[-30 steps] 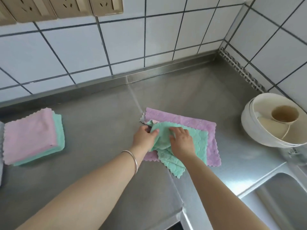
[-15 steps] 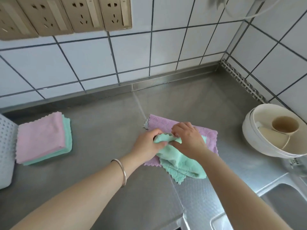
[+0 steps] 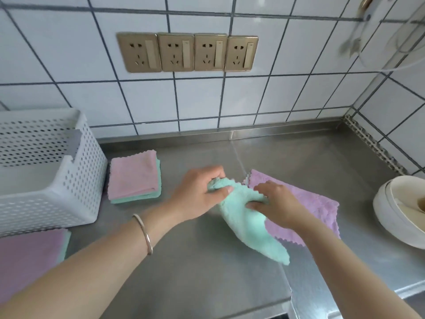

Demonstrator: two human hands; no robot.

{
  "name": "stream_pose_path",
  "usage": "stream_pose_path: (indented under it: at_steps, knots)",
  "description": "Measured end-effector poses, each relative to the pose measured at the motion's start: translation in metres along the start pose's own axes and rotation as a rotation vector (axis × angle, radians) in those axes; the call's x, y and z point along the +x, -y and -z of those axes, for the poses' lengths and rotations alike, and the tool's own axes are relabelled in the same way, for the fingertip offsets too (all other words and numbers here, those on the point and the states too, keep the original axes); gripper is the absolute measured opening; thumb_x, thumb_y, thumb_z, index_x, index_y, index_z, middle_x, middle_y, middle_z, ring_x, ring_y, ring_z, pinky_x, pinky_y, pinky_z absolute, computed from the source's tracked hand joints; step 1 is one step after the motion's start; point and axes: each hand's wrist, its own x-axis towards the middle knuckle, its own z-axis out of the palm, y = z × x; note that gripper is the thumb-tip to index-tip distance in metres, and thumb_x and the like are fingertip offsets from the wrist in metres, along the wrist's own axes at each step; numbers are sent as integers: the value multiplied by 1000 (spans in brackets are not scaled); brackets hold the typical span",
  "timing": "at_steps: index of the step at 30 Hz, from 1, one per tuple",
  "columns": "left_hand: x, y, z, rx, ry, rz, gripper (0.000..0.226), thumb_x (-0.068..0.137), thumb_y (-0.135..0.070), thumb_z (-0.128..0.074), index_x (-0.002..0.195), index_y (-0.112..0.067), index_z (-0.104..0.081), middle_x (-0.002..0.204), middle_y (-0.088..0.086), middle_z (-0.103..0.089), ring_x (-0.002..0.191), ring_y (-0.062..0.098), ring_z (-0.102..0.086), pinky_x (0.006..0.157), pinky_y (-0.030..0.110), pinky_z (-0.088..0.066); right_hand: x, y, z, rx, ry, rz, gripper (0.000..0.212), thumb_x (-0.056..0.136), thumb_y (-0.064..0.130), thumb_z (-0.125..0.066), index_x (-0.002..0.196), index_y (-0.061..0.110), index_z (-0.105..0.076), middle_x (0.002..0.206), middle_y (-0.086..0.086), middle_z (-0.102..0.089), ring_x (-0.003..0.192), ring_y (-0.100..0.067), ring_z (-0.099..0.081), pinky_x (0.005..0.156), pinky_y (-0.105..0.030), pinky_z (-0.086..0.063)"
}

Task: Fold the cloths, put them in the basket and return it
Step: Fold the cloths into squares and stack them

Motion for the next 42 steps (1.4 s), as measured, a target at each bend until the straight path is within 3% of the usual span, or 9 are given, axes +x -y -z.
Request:
stream_pose_path:
  at_steps: [3, 7, 13, 20, 25, 29, 35, 39, 42]
  knots:
    - [-23, 17, 54, 144, 40, -42, 32, 73, -53, -54, 65, -23, -44, 73, 3, -59, 69, 18, -52, 66, 30, -41, 6, 20, 6, 65, -7, -31, 16, 81, 30, -70, 93, 18, -68, 80, 4, -57, 74, -15, -48, 67, -24, -31]
    - [-53, 36, 110, 263, 12, 52, 36, 77, -44, -64, 58, -25, -41, 59, -11, -44, 57, 6, -39, 57, 25, -27, 20, 62, 17, 121, 19, -61, 20, 83, 35, -66, 66, 37, -55, 43, 10, -47, 42, -8, -39, 47, -24, -32]
    - [-64, 50, 170, 420, -220, 231, 14, 80, -29, -69, 86, -22, -59, 81, -10, -62, 75, 10, -55, 66, 26, -38, 54, 113, 24, -210, -132, 58, 22, 92, 22, -54, 107, 16, -68, 107, -6, -69, 101, -31, -61, 80, -37, -50]
    - [-109, 33, 197, 224, -438, 84, 22, 83, -12, -66, 93, -32, -72, 80, -32, -67, 78, -22, -55, 72, -3, -36, 28, 133, 41, 208, -308, 130, 13, 87, 13, -61, 89, 19, -72, 68, 4, -64, 58, -2, -50, 51, -9, -37]
    - [-170, 55, 162, 111, -116, 252, 34, 89, -30, -56, 82, -64, -59, 87, -29, -67, 82, 3, -63, 72, 13, -42, -2, 104, 5, 250, 82, 42, 15, 87, 15, -63, 81, 28, -69, 47, 9, -48, 41, -5, -35, 40, -13, -28]
    - [-208, 95, 112, 118, 143, 431, 51, 95, -27, -48, 83, -76, -47, 92, -57, -49, 97, -28, -48, 82, -2, -33, -21, 70, -59, 98, 325, -44, 37, 90, 12, -58, 74, 45, -56, 59, 29, -61, 60, 9, -56, 59, -7, -39]
    - [-244, 136, 55, 150, 470, 641, 21, 98, -30, -40, 88, -32, -59, 90, -18, -59, 92, 9, -55, 71, 18, -36, -53, 36, -122, -114, 681, -169, 26, 93, 19, -50, 116, 17, -63, 106, 1, -63, 96, -14, -57, 74, -20, -36]
    - [-259, 152, 40, 172, 611, 709, 27, 95, -33, -42, 71, -22, -48, 74, -9, -50, 68, 7, -41, 64, 22, -34, -67, 27, -132, -160, 819, -127, 16, 90, 20, -51, 81, 15, -64, 85, -3, -64, 73, -14, -54, 61, -23, -33]
    - [-259, 157, 38, 185, 692, 720, 36, 94, -34, -44, 62, -22, -36, 63, -10, -40, 58, 3, -33, 55, 18, -27, -70, 25, -135, -173, 882, -122, 38, 90, 22, -51, 57, 21, -34, 62, 8, -39, 55, -5, -35, 53, -21, -25]
